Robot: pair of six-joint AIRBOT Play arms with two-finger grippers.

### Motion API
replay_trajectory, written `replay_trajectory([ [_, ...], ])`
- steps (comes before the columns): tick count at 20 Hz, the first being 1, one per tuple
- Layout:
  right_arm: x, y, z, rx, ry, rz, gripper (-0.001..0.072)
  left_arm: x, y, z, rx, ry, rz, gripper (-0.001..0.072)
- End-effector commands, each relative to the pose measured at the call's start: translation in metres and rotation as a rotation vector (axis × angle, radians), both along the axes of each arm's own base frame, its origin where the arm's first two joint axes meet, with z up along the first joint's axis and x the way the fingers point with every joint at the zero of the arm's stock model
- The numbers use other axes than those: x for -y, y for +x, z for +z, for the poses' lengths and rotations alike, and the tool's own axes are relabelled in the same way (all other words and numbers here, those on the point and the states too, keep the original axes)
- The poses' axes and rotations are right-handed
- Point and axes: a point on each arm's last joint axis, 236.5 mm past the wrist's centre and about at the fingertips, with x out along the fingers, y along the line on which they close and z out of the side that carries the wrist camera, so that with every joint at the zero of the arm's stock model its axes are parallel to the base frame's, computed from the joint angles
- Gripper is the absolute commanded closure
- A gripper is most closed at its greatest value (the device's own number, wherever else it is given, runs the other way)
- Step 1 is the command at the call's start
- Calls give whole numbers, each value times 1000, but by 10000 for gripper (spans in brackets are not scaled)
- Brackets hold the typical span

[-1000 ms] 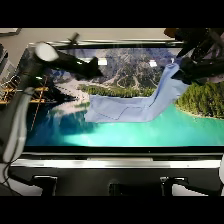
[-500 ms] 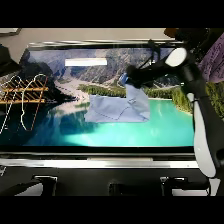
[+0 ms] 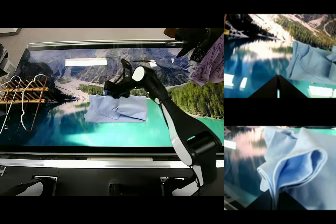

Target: Fold the clothes and pants, and hang the long-sleeved shirts on hangers.

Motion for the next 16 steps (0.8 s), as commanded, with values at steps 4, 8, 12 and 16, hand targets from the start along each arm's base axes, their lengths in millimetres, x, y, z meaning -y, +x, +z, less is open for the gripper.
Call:
replay_trajectory([
  [4, -28, -1, -36, -23, -4, 3, 674, -2, 0, -1, -2, 1, 4, 694],
  [8, -34, 16, -37, 1, 42, -62, 674, -2, 1, -2, -6, 0, 4, 694],
  [12, -38, 11, -37, -27, 62, -59, 673, -2, 1, -2, -6, 0, 4, 694],
  [16, -49, 1, -35, -58, 88, -41, 673, -2, 1, -2, -6, -1, 5, 694],
])
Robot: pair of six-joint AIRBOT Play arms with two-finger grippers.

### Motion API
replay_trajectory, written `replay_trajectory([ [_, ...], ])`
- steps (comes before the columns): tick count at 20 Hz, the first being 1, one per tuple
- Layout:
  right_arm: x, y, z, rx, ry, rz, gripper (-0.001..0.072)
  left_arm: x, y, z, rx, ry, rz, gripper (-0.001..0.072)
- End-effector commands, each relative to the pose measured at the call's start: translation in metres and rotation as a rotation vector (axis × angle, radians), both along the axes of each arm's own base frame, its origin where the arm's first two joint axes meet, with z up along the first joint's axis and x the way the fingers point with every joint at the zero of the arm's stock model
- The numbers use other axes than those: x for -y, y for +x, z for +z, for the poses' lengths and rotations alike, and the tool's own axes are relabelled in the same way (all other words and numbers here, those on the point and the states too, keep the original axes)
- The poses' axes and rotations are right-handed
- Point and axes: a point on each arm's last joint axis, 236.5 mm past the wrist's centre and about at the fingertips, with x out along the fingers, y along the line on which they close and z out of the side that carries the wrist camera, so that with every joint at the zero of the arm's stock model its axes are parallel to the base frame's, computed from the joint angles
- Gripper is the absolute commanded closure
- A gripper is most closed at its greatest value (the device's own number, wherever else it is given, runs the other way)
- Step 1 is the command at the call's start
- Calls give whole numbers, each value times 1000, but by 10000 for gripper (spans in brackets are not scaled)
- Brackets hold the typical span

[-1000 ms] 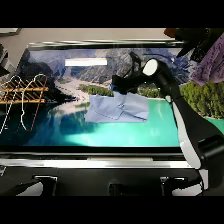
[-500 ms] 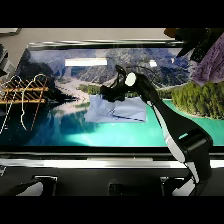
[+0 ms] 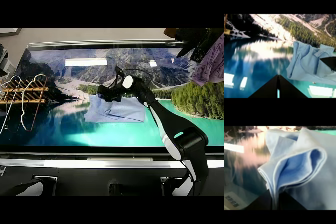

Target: Fold the clothes and pants, and hang the long-sleeved shirts on hangers.

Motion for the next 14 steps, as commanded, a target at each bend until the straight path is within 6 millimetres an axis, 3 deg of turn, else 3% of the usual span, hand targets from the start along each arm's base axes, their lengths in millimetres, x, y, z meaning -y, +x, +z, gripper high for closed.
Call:
replay_trajectory([
  [1, -11, -11, 1, -23, 19, 22, 673, 0, 0, 0, 0, -1, 2, 694],
  [5, -21, -19, -3, 5, -12, 59, 662, 0, 0, 0, 0, -1, 2, 694],
  [8, -25, -18, 3, 3, 17, 45, 395, 0, 0, 0, -1, -1, 2, 694],
  [11, -38, -29, 36, 12, 113, 91, 170, 0, 0, 0, -1, -1, 2, 694],
  [14, -27, -42, 82, 85, 140, 169, 148, 0, 0, 0, -1, -1, 2, 693],
])
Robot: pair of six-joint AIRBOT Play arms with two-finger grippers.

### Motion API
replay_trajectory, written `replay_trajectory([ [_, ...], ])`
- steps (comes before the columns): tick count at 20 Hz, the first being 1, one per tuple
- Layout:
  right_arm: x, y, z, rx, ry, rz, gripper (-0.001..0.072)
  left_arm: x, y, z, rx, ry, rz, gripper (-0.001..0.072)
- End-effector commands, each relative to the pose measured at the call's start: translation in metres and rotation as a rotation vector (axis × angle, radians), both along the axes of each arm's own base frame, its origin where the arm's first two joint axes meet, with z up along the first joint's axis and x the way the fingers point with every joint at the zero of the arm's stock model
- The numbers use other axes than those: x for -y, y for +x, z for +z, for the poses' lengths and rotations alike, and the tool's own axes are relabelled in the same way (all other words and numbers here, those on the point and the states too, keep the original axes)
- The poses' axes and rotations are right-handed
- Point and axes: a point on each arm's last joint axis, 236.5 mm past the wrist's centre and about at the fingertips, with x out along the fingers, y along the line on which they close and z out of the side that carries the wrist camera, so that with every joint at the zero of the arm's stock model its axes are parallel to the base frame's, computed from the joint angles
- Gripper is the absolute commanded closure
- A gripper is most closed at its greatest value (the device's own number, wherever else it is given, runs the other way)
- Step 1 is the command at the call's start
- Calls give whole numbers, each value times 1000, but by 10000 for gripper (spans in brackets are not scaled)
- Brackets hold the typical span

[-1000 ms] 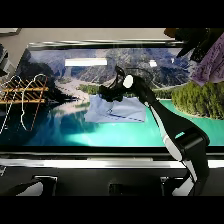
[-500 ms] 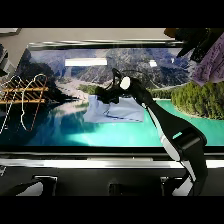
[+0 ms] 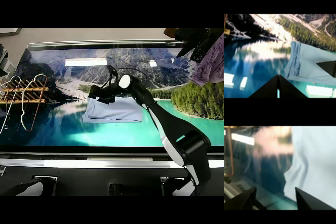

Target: Fold the clothes and pants, and hang the long-sleeved shirts on hangers.

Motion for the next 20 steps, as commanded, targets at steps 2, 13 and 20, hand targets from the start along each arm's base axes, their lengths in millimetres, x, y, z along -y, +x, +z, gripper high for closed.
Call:
replay_trajectory([
  [2, 41, -8, 68, 94, 35, 73, 148, -1, 0, 0, -1, 0, 2, 694],
  [13, 329, 33, 2, -73, -83, -198, 154, -1, 0, 0, 0, 1, 1, 693],
  [20, 301, 29, -101, -224, -7, -115, 155, -1, 0, 0, -1, 1, 1, 693],
])
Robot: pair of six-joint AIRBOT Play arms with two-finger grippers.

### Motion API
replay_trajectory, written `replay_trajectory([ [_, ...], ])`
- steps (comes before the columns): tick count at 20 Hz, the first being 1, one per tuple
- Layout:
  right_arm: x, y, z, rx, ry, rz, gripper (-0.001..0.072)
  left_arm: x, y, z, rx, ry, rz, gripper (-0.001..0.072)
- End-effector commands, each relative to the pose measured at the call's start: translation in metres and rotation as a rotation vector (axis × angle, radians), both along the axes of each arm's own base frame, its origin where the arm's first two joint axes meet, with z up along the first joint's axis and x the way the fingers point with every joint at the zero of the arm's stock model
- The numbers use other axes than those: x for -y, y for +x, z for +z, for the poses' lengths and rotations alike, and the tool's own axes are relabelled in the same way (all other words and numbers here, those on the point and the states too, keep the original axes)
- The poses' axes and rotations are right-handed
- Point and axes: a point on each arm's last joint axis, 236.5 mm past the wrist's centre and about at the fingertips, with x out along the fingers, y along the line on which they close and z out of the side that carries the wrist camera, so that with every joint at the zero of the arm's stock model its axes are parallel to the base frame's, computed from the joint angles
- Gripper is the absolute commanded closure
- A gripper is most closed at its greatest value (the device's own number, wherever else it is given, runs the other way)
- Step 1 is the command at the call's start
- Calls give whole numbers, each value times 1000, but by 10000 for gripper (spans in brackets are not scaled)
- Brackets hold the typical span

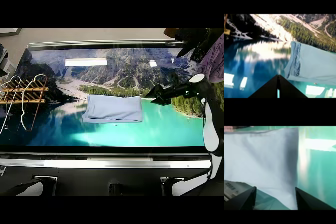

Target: Fold the clothes and pants, and hang the long-sleeved shirts on hangers.

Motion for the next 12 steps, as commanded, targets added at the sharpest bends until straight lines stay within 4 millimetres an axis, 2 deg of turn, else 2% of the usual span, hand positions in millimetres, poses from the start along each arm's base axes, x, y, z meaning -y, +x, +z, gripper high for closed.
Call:
replay_trajectory([
  [1, -12, -2, -40, -47, 55, 27, 157, 0, 0, 0, -1, 0, 1, 693],
  [4, -26, -7, -61, -87, 71, 56, 166, -1, 0, 0, -1, 0, 1, 693],
  [10, -53, -13, -73, -99, 65, 104, 202, -1, 2, -3, -8, -1, 1, 693],
  [11, -59, -15, -74, -102, 65, 116, 260, -1, 3, -4, -11, -2, 1, 692],
  [12, -64, -17, -75, -105, 64, 129, 289, -1, 4, -5, -13, -2, 1, 693],
])
